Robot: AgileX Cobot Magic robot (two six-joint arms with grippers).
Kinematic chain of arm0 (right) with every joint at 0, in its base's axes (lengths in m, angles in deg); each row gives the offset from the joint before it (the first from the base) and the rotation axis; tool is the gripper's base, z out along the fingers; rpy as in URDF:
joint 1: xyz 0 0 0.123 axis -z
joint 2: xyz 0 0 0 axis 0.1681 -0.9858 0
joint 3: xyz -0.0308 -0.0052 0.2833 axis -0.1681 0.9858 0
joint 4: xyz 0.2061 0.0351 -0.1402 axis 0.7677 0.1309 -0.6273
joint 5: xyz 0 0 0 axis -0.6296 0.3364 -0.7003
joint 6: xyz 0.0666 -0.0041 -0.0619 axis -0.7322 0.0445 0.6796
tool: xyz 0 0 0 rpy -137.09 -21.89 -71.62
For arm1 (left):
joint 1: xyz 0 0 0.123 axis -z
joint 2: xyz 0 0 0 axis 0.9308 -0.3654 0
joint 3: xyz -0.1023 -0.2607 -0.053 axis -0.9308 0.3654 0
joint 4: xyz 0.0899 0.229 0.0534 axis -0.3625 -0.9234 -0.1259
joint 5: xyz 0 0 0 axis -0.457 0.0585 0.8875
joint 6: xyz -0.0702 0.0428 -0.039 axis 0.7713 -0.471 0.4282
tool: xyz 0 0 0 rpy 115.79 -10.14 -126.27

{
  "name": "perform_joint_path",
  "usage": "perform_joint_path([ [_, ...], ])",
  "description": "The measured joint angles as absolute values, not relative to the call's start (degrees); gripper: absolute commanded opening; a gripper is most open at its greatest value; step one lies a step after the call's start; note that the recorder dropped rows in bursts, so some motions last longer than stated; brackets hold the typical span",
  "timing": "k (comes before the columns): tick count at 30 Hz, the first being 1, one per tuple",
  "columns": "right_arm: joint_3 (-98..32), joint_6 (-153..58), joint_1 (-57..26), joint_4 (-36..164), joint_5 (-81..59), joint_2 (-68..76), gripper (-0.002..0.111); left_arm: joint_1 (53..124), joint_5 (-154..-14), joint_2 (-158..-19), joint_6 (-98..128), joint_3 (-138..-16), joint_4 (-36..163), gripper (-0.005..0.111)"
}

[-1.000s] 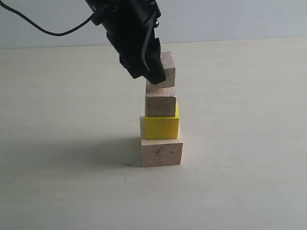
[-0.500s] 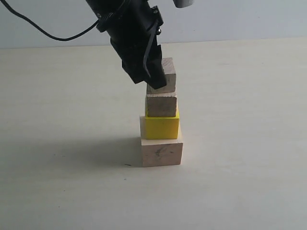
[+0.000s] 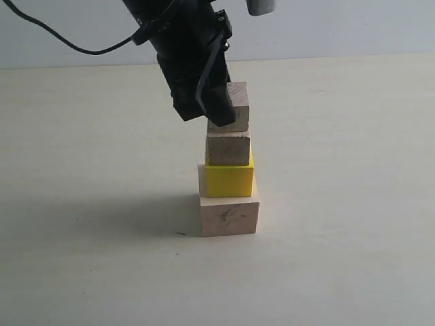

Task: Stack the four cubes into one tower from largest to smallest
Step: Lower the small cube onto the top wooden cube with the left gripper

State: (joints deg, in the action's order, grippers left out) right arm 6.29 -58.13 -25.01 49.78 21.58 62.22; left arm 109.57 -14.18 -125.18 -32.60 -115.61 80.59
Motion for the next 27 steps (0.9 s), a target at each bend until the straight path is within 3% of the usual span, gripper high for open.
perform_joint_path([
  [27,6.29,-58.13,-25.01,49.78,21.47,62.22,0.000,109.57,-14.07,-124.60,-35.52,-118.00,79.79,0.000],
])
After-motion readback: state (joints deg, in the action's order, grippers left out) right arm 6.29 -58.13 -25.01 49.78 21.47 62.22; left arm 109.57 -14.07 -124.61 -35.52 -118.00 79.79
